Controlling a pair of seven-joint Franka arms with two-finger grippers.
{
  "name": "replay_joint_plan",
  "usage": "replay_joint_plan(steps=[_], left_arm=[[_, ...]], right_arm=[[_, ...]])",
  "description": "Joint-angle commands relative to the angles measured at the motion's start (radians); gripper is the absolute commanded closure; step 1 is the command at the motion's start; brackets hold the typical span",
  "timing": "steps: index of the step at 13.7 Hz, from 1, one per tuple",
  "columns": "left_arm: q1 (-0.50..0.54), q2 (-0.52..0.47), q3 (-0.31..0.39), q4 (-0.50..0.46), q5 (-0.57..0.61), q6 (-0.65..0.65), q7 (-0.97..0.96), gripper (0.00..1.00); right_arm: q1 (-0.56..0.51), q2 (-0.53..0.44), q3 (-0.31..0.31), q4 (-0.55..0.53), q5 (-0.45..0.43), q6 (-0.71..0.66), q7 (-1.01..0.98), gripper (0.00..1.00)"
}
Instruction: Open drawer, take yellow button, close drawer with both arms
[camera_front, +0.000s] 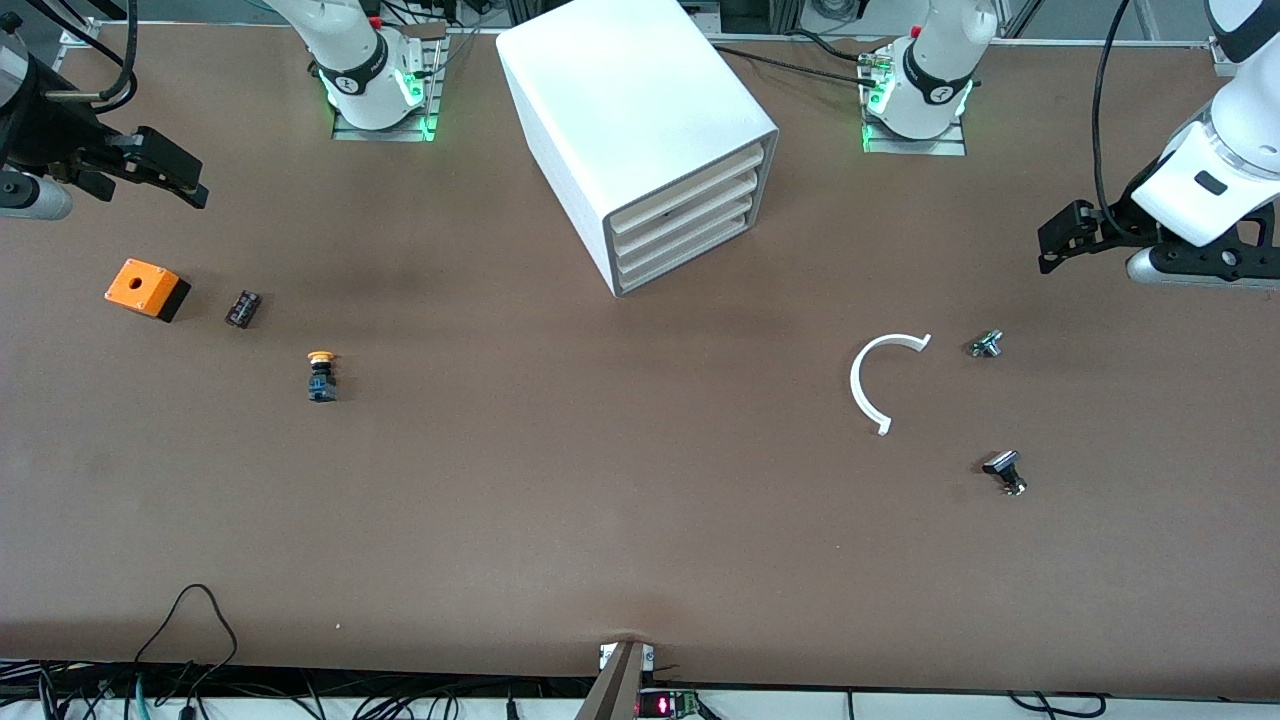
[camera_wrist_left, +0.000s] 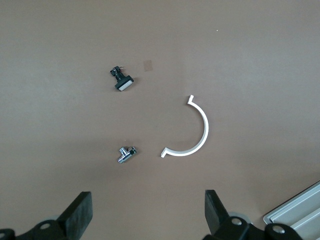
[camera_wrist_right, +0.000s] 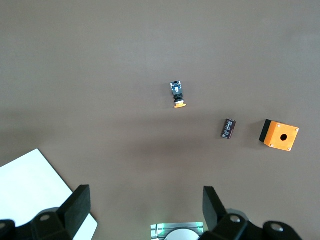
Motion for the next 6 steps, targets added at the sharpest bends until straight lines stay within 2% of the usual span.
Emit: replay_joint_plan(steps=[1,6], left_arm=[[-0.009,0.017,0.008,0.024,0.03,-0.005,0.028,0.01],[-0.009,0.021,0.006,0.026,0.035,-0.007,0.028,0.01]], right_arm=[[0.004,0.006,0.004,0.023,0.0,-0.006,0.019,0.01],[0.009,0.006,0.004,0.023,-0.004,-0.012,0.009,0.01]])
